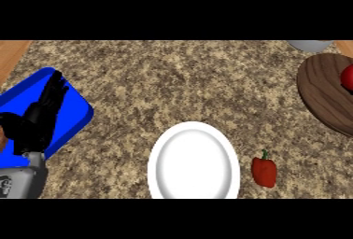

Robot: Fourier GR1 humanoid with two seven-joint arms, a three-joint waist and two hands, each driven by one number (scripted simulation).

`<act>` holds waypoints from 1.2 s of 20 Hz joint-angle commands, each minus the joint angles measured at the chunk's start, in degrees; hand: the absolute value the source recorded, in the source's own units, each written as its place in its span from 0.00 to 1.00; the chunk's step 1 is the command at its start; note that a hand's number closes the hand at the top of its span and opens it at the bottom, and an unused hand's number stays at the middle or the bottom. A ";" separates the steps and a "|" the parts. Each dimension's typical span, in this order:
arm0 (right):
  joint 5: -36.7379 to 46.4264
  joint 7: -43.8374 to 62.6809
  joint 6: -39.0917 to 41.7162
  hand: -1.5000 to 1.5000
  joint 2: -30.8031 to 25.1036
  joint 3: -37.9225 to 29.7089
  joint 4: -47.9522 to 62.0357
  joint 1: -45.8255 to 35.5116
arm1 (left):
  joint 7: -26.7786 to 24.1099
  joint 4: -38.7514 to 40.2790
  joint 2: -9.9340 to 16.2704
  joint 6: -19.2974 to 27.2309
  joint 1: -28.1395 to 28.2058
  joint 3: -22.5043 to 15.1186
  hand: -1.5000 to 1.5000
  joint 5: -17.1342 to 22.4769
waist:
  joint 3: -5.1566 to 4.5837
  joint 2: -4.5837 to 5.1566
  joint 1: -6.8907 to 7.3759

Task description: Pick the tomato from the plate and place it in the bowl

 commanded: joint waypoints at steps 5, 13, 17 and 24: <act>12.39 1.05 -1.60 1.00 1.50 5.85 19.08 -5.57 | 0.69 -1.12 -0.33 -0.44 -0.98 -0.12 0.50 -0.07 | 0.09 0.76 1.82; 11.20 -12.66 10.65 0.00 2.04 3.82 29.96 -10.09 | 3.56 0.64 -1.06 0.72 -4.75 -0.64 0.50 -1.51 | 0.23 0.77 0.66; 0.39 -12.11 18.86 0.00 3.76 -5.93 33.44 -12.30 | 2.35 -0.75 -0.77 0.32 -2.89 -0.06 0.50 -0.92 | 0.35 0.73 0.80; -10.95 -8.36 33.81 0.00 -3.31 -17.27 40.50 -14.83 | 1.38 -1.89 -0.49 -0.57 -0.29 0.18 0.50 -0.45 | 0.39 0.91 1.20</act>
